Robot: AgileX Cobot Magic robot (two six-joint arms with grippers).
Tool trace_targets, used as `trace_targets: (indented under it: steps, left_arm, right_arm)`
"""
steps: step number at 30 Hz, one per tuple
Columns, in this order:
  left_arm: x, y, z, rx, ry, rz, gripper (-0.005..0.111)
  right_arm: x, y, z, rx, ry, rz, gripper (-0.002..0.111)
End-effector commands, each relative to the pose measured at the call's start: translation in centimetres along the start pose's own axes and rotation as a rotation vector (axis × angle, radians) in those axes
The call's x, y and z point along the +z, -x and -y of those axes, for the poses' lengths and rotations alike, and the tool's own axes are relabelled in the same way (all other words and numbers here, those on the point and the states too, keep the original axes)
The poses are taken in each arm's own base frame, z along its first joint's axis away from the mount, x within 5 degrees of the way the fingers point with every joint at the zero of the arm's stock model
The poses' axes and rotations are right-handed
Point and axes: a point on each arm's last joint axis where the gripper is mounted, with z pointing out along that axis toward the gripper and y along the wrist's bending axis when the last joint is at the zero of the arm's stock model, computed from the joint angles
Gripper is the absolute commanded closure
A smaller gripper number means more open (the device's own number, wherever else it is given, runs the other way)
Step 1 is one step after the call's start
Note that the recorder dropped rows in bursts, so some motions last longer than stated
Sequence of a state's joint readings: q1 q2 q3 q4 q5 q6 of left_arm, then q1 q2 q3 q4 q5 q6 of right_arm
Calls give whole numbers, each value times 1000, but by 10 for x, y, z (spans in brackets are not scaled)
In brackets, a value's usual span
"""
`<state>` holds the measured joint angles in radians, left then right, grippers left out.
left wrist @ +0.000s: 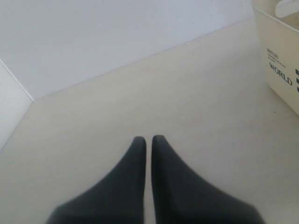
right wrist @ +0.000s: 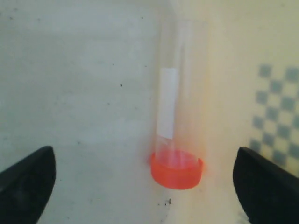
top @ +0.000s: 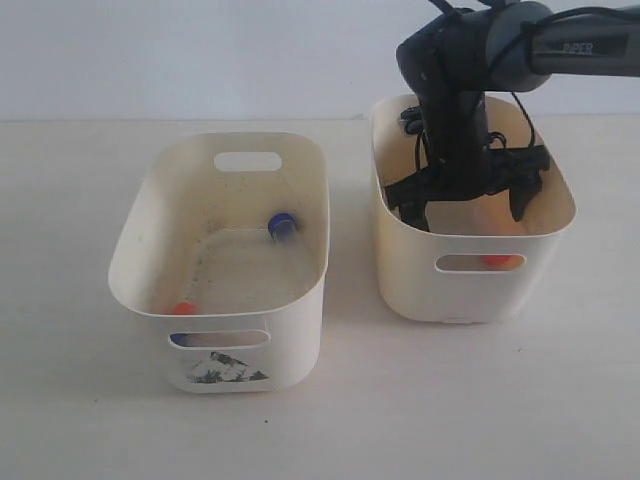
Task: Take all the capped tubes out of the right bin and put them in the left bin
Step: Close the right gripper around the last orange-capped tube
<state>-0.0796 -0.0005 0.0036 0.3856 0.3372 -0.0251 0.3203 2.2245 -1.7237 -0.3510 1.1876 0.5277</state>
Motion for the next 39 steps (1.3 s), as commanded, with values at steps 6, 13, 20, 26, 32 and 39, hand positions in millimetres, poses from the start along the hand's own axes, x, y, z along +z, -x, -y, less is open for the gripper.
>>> trace_targets:
  steps: [6,13,20,26,32,39]
  left_arm:
    - [0,1,0,-11,-5,6,102]
    - [0,1,0,-11,-5,6,102]
    - [0,1,0,-11,-5,6,102]
    - [0,1,0,-11,-5,6,102]
    - [0,1,0,-11,-5,6,102]
    - [0,1,0,-11,-5,6,102]
  right_arm:
    - [4,-1,8,46,-46,-24,10]
    - [4,-1,8,67,-46,-23,10]
    - [4,-1,8,73,-41,-27,10]
    - [12,-2,5,69,-49,-44,10]
    - [37,-6,-6,68,-38,-118,10]
    - [52,-13,-20,93,34,-209,10]
